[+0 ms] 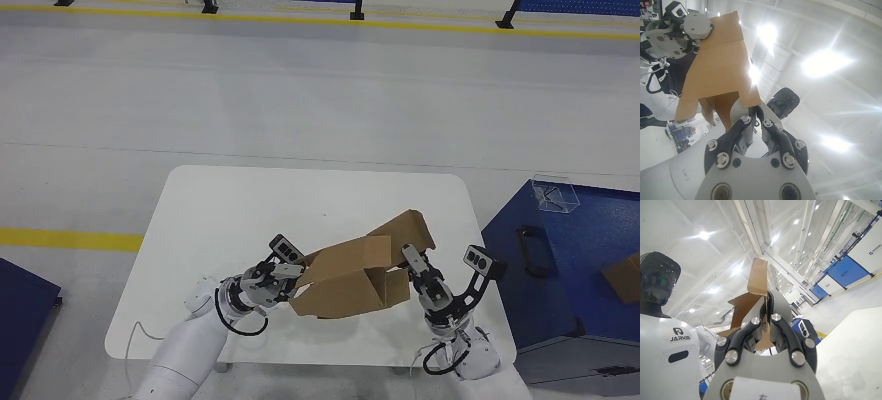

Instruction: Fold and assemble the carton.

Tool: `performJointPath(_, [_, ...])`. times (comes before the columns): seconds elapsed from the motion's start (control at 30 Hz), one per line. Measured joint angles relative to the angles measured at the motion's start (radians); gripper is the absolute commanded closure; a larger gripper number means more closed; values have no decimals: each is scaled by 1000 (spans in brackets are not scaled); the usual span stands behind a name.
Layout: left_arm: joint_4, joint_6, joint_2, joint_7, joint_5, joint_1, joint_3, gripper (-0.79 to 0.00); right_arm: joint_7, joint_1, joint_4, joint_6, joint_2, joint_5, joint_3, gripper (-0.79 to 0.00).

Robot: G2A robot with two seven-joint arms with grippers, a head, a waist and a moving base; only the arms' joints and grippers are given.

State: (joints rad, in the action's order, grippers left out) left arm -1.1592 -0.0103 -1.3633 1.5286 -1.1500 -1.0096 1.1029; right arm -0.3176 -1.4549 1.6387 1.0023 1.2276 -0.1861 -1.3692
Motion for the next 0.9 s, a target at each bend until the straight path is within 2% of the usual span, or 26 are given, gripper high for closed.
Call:
performJointPath(0.03, [-1,2,0,0,3,0,2,0,0,0,0,-3,0,-4,2,-785])
performJointPath(0.27, [-11,21,6,4,28,3,24,0,-19,9,-20,-41,-4,-35,-7,-785])
performJointPath(0.4, [-25,51,13,0,59,3,49,0,-46,15,-38,-143,-9,-135,-7,-785])
performJointPath(0.7, [-60,167,32,-52,160,-10,119,0,-46,14,-35,-133,-9,-122,-9,-785])
performJointPath(0.8, [-76,188,38,-60,204,-13,134,0,-54,-16,30,-161,-16,-113,-45,-785])
performJointPath(0.9, [-97,203,45,-62,250,-14,147,0,-149,-71,132,-251,-31,-232,-85,-785])
